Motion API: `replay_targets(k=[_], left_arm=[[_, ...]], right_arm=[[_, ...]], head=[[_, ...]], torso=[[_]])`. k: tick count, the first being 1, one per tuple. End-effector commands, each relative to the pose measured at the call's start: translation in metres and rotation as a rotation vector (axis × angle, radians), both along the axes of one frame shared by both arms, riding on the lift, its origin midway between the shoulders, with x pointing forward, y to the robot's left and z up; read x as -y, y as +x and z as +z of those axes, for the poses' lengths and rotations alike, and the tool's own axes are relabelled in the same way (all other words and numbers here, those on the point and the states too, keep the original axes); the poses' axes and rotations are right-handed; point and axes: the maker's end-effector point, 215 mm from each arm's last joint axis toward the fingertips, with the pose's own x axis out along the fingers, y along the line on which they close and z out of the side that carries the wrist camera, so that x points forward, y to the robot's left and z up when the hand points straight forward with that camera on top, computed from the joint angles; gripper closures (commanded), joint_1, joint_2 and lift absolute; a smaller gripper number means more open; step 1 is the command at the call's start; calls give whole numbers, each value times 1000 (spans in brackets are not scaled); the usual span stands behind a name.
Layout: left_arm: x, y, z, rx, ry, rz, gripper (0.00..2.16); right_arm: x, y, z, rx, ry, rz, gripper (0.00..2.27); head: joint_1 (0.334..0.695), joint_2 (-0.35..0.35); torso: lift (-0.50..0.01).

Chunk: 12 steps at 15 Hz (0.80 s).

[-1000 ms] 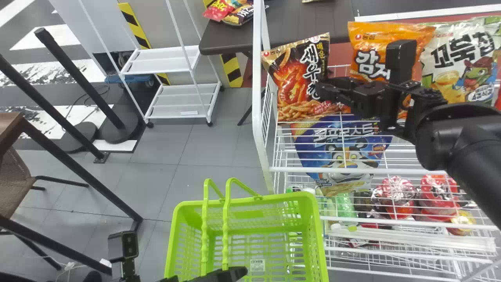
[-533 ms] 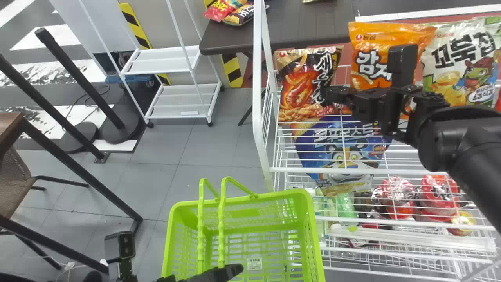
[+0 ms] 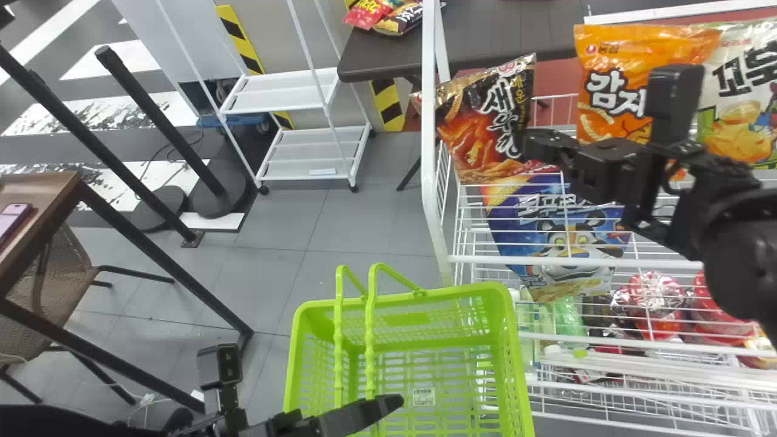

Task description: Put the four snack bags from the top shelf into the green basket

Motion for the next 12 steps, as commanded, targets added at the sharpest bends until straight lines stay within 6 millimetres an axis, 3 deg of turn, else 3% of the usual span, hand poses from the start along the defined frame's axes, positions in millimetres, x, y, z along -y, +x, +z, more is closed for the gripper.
replay_targets(k=[1, 3, 5, 8, 11, 12], left_arm=[[3, 4, 2, 8, -11, -7, 2145], [6, 9, 1, 9, -12, -14, 2145], [12, 13, 0, 9, -16, -27, 2145], [16, 19, -1, 9, -21, -34, 2145], [17, 18, -4, 2, -21, -31, 2145], [17, 18, -5, 0, -21, -28, 2145]], right_arm=[[30, -27, 25, 37, 39, -78, 2246], [61, -56, 28, 42, 13, -152, 2246], [104, -85, 25, 33, -17, -229, 2246], [139, -140, 20, 8, -57, -288, 2246], [138, -188, 9, -52, -85, -286, 2246], [130, -204, -5, -124, -95, -255, 2246]], head=[[695, 304], [695, 278], [695, 245], [695, 167], [695, 119], [695, 117]], torso=[[0], [0], [0], [0], [0], [0]])
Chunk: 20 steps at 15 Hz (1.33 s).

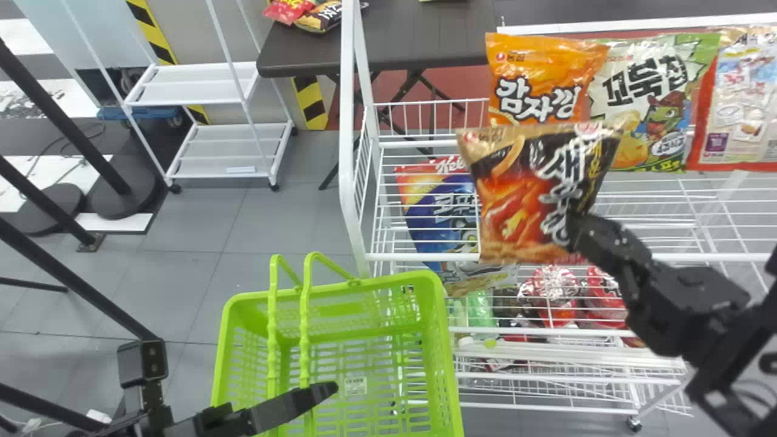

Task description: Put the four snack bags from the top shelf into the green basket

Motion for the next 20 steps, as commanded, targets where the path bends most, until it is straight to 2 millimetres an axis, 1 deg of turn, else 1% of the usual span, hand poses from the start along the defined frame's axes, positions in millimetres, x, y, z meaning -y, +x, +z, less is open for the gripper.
replay_targets(k=[1, 2, 3, 6, 7, 8, 9, 10, 11, 12, 13, 14, 15, 16, 17, 18, 19, 20], left_arm=[[1, -1, 0, -1, -11, 1, 2145], [1, -1, 0, -2, -11, 1, 2145], [2, -2, -1, -3, -14, 3, 2145], [2, -4, -1, -6, -16, 6, 2145], [2, -4, -1, -8, -17, 6, 2145], [4, -4, 0, -8, -19, 4, 2145], [4, -4, 1, -7, -19, 2, 2145], [5, -4, 2, -4, -18, 0, 2145], [6, -4, 2, -6, -20, -3, 2145], [6, -4, 2, -6, -19, -3, 2145], [6, -4, 3, -7, -20, -4, 2145], [6, -6, 2, -10, -18, -5, 2145], [6, -6, 2, -11, -19, -5, 2145], [7, -6, 3, -10, -20, -7, 2145], [8, -6, 3, -9, -20, -9, 2145], [7, -7, 3, -13, -20, -8, 2145], [8, -7, 3, -13, -21, -8, 2145], [8, -8, 3, -14, -21, -8, 2145]], right_arm=[[-19, -37, -25, -145, 3, 59, 2246], [-30, -47, -30, -173, 0, 82, 2246], [-45, -57, -38, -207, 3, 113, 2246], [-96, -86, -48, -290, 45, 226, 2246], [-108, -93, -51, -308, 46, 252, 2246], [-125, -103, -61, -347, 37, 289, 2246], [-141, -108, -74, -373, 18, 320, 2243], [-155, -111, -85, -399, 2, 345, 2236], [-168, -117, -103, -433, -33, 371, 2179], [-181, -119, -118, -446, -68, 384, 1953], [-193, -122, -133, -464, -92, 415, 1420], [-205, -126, -142, -479, -104, 443, 660], [-216, -130, -149, -488, -118, 471, -2], [-225, -135, -152, -492, -119, 495, -2], [-228, -136, -149, -486, -113, 506, -2], [-224, -135, -143, -473, -111, 506, 33], [-210, -127, -132, -449, -105, 481, 53], [-191, -114, -124, -429, -99, 438, 56]], head=[[695, 120], [695, 128], [695, 142], [695, 238], [695, 266], [695, 298], [695, 349], [695, 350], [695, 350], [695, 350], [695, 350], [695, 350], [695, 350], [695, 350], [695, 350], [695, 350], [695, 350], [695, 350]], torso=[[0], [0], [0], [0], [0], [0], [0], [0], [0], [0], [0], [0], [0], [0], [0], [0], [0], [0]])
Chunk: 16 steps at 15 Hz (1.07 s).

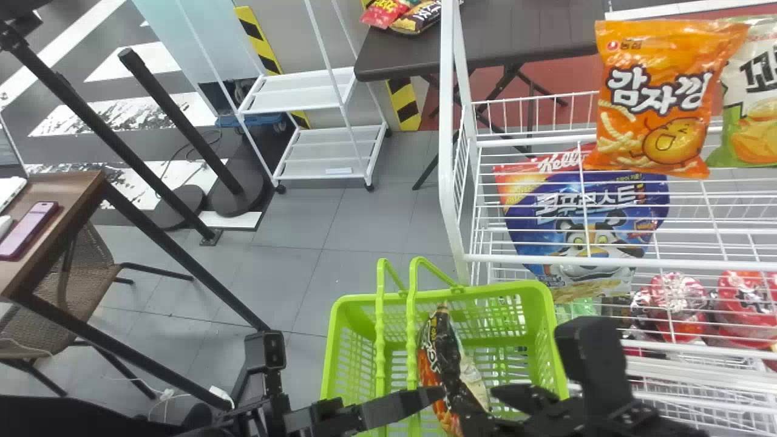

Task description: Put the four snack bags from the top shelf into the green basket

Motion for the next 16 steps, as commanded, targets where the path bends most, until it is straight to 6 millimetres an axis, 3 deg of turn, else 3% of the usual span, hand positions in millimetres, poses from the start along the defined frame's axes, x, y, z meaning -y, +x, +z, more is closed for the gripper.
replay_targets(k=[1, 4, 5, 7, 8, 10, 13, 16], left_arm=[[1, -3, 1, 1, -11, -6, 2145], [2, -4, 2, 0, -10, -9, 2145], [3, -4, 1, -2, -11, -10, 2145], [5, -5, 2, 1, -13, -15, 2145], [6, -5, 3, 3, -12, -19, 2145], [5, -5, 3, 3, -12, -18, 2145], [5, -5, 3, 2, -11, -16, 2145], [7, -4, 3, 4, -13, -23, 2145]], right_arm=[[53, 37, 26, 76, -1, -117, 56], [153, 116, 59, 240, -50, -326, 60], [177, 140, 71, 278, -66, -370, 63], [217, 184, 82, 358, -94, -454, 63], [229, 207, 91, 413, -90, -480, 63], [248, 241, 92, 456, -105, -513, 63], [271, 292, 91, 506, -161, -554, 63], [276, 328, 97, 574, -161, -567, 63]], head=[[695, 350], [695, 350], [695, 348], [695, 231], [695, 149], [695, 88], [695, 39], [695, 0]], torso=[[0], [0], [0], [0], [0], [0], [0], [0]])
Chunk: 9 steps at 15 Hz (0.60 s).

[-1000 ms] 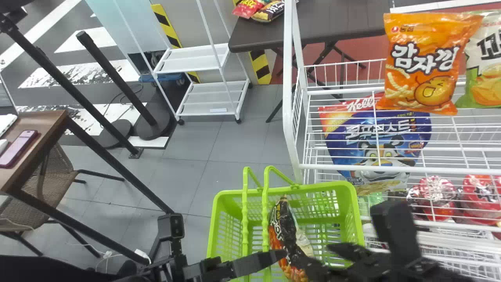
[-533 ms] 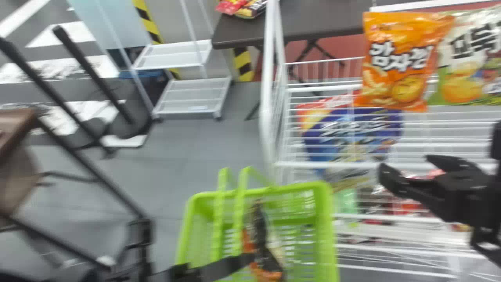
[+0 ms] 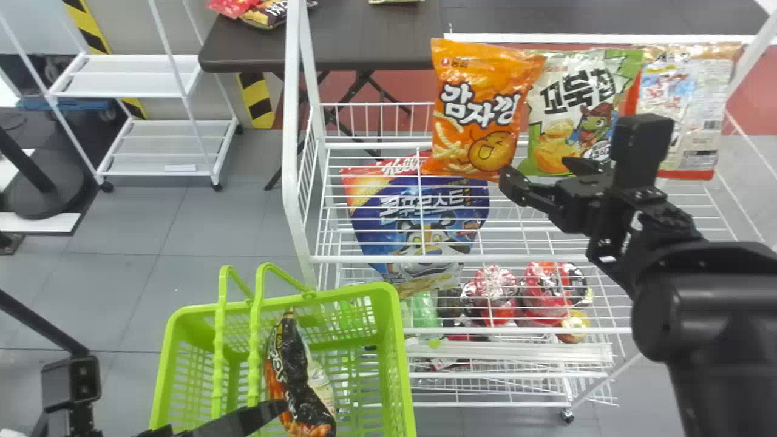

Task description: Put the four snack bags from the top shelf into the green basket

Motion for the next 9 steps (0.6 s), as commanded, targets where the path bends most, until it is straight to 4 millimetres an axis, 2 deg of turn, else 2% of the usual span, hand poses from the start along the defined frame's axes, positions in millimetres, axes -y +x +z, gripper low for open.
replay_targets(k=[1, 4, 5, 6, 7, 8, 9], left_arm=[[1, 0, 2, 5, -8, -9, 2145], [1, -1, 2, 4, -9, -9, 2145], [1, -2, 2, 3, -8, -9, 2145], [0, -2, 1, 1, -7, -8, 2145], [-1, -3, 1, -1, -7, -7, 2145], [-2, -3, 1, -3, -7, -4, 2145], [-3, -4, 0, -6, -7, -2, 2145]], right_arm=[[1, 24, 4, 50, -8, 1, 63], [-10, 46, 0, 55, -24, 22, 70], [-17, 52, -6, 40, -25, 35, 110], [-22, 57, -9, 27, -16, 59, 252], [-29, 58, -11, 16, -3, 92, 424], [-38, 56, -13, 7, 22, 131, 741], [-45, 53, -12, 6, 53, 160, 1274]], head=[[695, -4], [695, -8], [695, -4], [695, 1], [695, 13], [695, 23], [695, 34]], torso=[[0], [0], [0], [0], [0], [0], [0]])
